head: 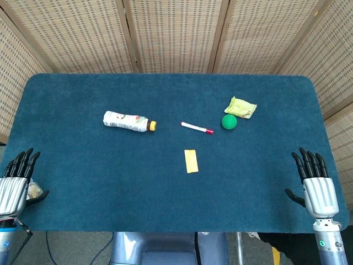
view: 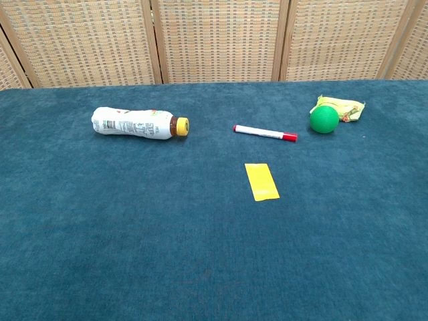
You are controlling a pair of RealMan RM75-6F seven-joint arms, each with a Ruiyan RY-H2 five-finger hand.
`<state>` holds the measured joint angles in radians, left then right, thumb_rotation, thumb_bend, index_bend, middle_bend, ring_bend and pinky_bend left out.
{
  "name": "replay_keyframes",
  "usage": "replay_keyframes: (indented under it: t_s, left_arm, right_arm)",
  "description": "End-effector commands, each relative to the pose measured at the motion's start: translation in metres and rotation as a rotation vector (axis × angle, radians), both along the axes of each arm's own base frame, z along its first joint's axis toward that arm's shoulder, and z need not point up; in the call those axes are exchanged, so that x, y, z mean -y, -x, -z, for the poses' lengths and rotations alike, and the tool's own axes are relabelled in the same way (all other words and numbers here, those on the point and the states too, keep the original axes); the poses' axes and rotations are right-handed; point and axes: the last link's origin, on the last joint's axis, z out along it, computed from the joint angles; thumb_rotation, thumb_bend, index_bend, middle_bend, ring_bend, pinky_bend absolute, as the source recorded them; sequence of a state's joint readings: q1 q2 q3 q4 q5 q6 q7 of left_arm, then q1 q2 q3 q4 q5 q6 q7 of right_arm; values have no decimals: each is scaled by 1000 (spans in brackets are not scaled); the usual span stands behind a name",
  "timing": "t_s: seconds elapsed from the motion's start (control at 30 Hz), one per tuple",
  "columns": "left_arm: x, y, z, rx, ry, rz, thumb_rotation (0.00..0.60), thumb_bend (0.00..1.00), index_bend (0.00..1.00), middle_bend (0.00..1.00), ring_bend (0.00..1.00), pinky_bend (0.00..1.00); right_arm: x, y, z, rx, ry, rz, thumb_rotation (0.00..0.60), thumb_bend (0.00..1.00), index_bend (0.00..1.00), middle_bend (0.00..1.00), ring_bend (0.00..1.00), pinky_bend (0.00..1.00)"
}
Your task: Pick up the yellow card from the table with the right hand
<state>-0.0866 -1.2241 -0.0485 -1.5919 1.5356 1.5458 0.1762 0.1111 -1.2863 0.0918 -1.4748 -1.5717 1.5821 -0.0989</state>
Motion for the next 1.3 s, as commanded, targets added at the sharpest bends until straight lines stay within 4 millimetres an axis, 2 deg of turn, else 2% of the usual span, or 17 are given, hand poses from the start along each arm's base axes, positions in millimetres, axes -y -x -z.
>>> replay_keyframes:
  t_s: [0.03, 1.07, 1.3]
  left_arm:
    - [0, 0, 0, 0, -1, 0, 600, 59, 0, 0, 0, 111]
    - [2, -1, -1, -8, -4, -6, 600, 61, 0, 0, 0, 111]
    - [0, 0, -4, -5, -18, -14, 600, 60, 0, 0, 0, 111]
  right_arm:
    - [0, 0, 1, -4, -2, 1, 600, 160, 45, 0, 0, 0]
    - [-1, -1, 2, 16, -26, -7, 600, 160, 45, 0, 0, 0]
    - [9, -6, 9, 20, -96, -40, 600, 159, 48, 0, 0, 0]
